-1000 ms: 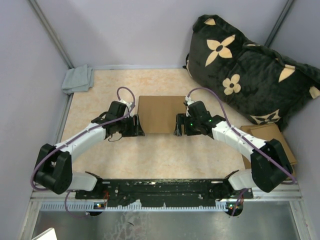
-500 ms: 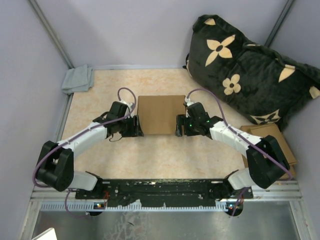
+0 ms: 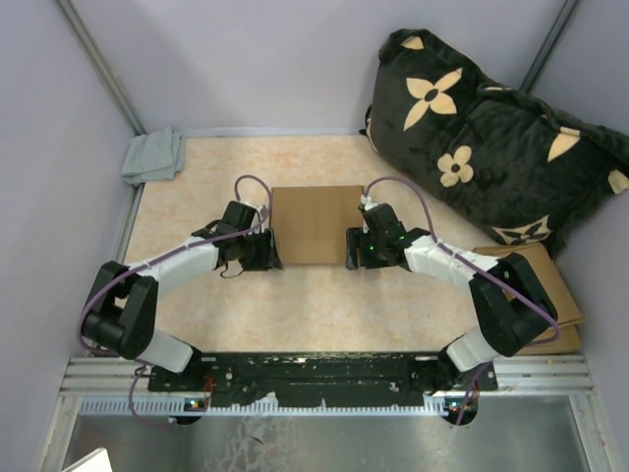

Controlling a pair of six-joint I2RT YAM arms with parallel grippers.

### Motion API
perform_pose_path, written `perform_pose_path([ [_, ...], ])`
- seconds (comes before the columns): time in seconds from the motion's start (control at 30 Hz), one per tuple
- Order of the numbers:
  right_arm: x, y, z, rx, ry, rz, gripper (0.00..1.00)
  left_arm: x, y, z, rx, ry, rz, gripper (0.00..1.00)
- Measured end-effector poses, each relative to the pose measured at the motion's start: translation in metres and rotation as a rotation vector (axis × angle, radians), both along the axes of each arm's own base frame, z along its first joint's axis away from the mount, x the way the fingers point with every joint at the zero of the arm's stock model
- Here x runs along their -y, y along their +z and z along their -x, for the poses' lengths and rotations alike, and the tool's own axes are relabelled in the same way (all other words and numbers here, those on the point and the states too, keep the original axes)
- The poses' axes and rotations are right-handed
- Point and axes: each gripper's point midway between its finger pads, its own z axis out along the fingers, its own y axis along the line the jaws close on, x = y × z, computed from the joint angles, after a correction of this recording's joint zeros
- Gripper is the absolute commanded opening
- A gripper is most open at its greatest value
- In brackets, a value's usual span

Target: Fold the paper box

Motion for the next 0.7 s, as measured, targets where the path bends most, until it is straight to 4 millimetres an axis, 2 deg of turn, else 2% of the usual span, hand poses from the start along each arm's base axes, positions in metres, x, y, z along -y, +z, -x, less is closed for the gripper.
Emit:
perform_pose_path([
  [0.1, 0.002, -0.001, 0.002, -0.007, 0.004, 0.011, 0.69, 0.000, 0.002, 0.001, 0.000, 0.008, 0.006, 0.38],
  [0.13, 0.004, 0.000, 0.005, -0.011, 0.005, 0.015, 0.68, -0.001, 0.004, 0.002, 0.005, 0.009, 0.009, 0.29],
  [0.2, 0.007, 0.008, 0.010, -0.011, 0.010, 0.017, 0.65, -0.003, 0.013, 0.007, 0.021, 0.012, 0.018, 0.03],
  [0.27, 0.009, 0.022, 0.015, 0.007, 0.021, 0.003, 0.56, -0.004, 0.029, 0.010, 0.052, 0.012, 0.035, 0.00],
  [0.33, 0.007, 0.042, 0.016, 0.033, 0.037, -0.018, 0.40, -0.004, 0.048, 0.012, 0.102, 0.010, 0.062, 0.00],
  [0.4, 0.001, 0.067, 0.006, 0.080, 0.049, -0.042, 0.29, -0.004, 0.062, 0.015, 0.130, 0.004, 0.085, 0.00],
  [0.5, -0.016, 0.107, -0.026, 0.170, 0.056, -0.066, 0.14, -0.001, 0.069, 0.017, 0.144, -0.008, 0.106, 0.00],
  [0.57, -0.033, 0.128, -0.059, 0.218, 0.054, -0.075, 0.07, 0.001, 0.066, 0.017, 0.139, -0.016, 0.113, 0.00],
  [0.63, -0.054, 0.139, -0.098, 0.258, 0.054, -0.076, 0.03, 0.004, 0.059, 0.017, 0.123, -0.024, 0.114, 0.00],
  [0.7, -0.077, 0.137, -0.141, 0.288, 0.054, -0.072, 0.02, 0.009, 0.045, 0.016, 0.096, -0.035, 0.114, 0.00],
])
